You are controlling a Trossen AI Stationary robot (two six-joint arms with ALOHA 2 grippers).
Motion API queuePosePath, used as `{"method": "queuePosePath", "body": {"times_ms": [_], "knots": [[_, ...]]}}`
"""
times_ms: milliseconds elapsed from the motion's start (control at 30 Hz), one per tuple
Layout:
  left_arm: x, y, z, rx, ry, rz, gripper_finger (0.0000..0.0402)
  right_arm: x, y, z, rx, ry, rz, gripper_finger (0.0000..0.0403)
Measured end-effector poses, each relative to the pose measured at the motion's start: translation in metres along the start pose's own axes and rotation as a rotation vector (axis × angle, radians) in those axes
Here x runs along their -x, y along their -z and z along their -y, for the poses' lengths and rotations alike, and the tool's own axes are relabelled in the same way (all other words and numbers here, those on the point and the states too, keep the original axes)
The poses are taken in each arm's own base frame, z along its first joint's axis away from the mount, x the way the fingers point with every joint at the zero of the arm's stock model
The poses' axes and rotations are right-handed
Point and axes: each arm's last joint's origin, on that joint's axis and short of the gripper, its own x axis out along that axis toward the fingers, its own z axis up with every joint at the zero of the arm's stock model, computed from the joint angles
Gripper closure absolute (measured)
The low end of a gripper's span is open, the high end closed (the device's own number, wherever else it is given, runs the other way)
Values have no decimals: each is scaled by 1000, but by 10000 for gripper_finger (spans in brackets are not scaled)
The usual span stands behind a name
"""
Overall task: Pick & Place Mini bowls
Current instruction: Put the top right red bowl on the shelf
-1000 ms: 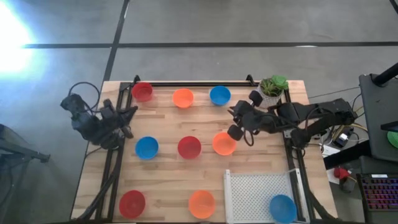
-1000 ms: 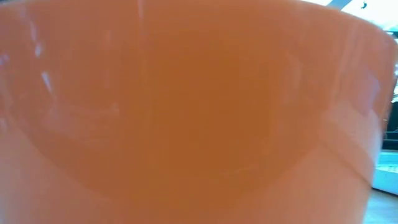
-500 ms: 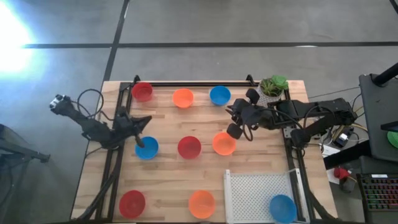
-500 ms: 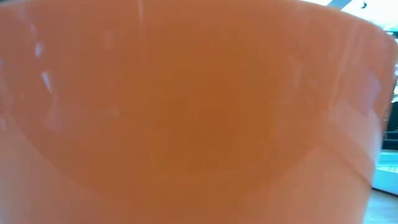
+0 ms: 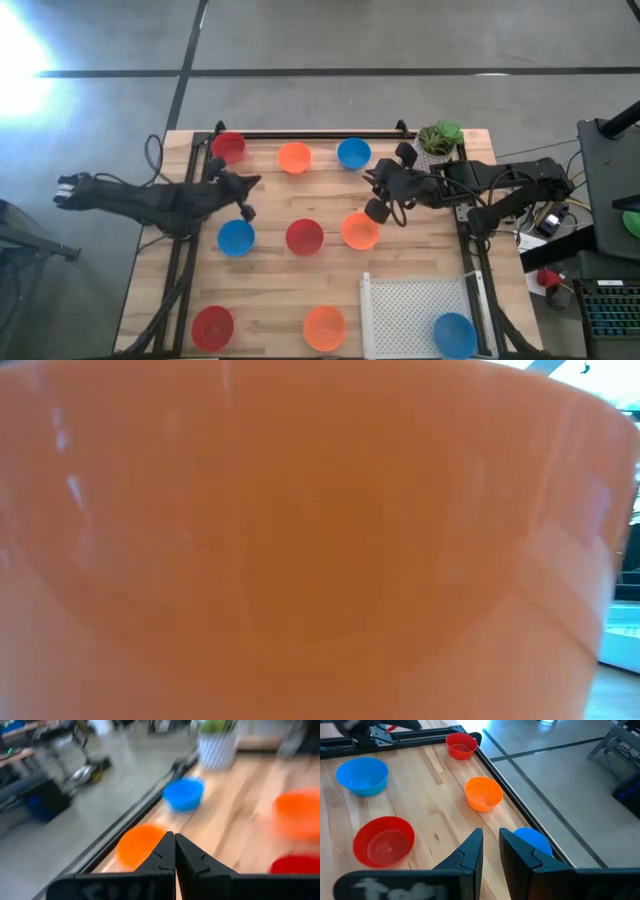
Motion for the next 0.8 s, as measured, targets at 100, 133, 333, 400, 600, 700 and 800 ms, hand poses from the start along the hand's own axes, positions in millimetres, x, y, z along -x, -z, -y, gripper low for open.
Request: {"method": "queuePosePath", "body": {"times_ms": [100, 133, 333, 400, 600, 700, 800], "knots": [[-3, -8, -11, 39, -110, -82, 402, 0, 0, 0, 0, 0, -1, 344], [-4, -12, -14, 57, -142, -102, 402, 0, 0, 0, 0, 0, -1, 344], [-12, -23, -28, 69, -251, -222, 389, 0, 0, 0, 1, 0, 0, 344], [-17, -26, -30, 73, -271, -242, 374, 0, 0, 0, 0, -1, 1, 344], [-35, -28, -39, 202, -299, -333, 326, 0, 0, 0, -1, 0, 2, 344], [-45, -24, -49, 289, -274, -444, 319, 0, 0, 0, -1, -1, 2, 344], [-57, -16, -60, 320, -292, -533, 318, 0, 0, 0, -2, -1, 3, 344]]}}
